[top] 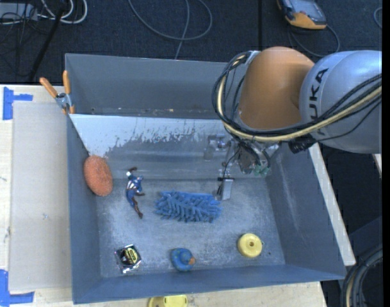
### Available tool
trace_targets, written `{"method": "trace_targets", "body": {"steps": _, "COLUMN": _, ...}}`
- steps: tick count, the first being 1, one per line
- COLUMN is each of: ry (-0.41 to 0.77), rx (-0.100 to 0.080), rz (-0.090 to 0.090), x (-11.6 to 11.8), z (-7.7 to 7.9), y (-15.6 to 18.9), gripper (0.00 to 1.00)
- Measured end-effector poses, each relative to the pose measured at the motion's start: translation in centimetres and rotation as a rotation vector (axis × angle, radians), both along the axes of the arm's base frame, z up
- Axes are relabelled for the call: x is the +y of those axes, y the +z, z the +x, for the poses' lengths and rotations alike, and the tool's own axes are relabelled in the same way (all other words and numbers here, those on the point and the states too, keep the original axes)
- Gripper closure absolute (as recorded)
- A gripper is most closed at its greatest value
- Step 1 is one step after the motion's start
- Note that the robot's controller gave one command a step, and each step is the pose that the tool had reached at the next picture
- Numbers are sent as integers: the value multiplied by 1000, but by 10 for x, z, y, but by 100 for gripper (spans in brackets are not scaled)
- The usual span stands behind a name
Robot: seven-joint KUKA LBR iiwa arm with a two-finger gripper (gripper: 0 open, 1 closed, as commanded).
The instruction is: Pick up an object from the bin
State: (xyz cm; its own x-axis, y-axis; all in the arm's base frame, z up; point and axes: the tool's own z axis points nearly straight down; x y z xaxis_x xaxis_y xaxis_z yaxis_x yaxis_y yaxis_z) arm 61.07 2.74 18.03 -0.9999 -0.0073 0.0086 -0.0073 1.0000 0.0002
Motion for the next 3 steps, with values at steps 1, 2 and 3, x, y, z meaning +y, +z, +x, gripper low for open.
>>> {"method": "trace_targets", "body": {"steps": 1, "ry": -1, "rx": -9, "rz": 0, "x": 0, "z": 2, "y": 5, "gripper": 0}}
{"method": "trace_targets", "body": {"steps": 2, "ry": -20, "rx": -14, "rz": 1, "x": 11, "z": 0, "y": -47, "gripper": 0}}
{"method": "trace_targets", "body": {"steps": 3, "ry": -120, "rx": -4, "rz": 0, "x": 17, "z": -7, "y": -77, "gripper": 0}}
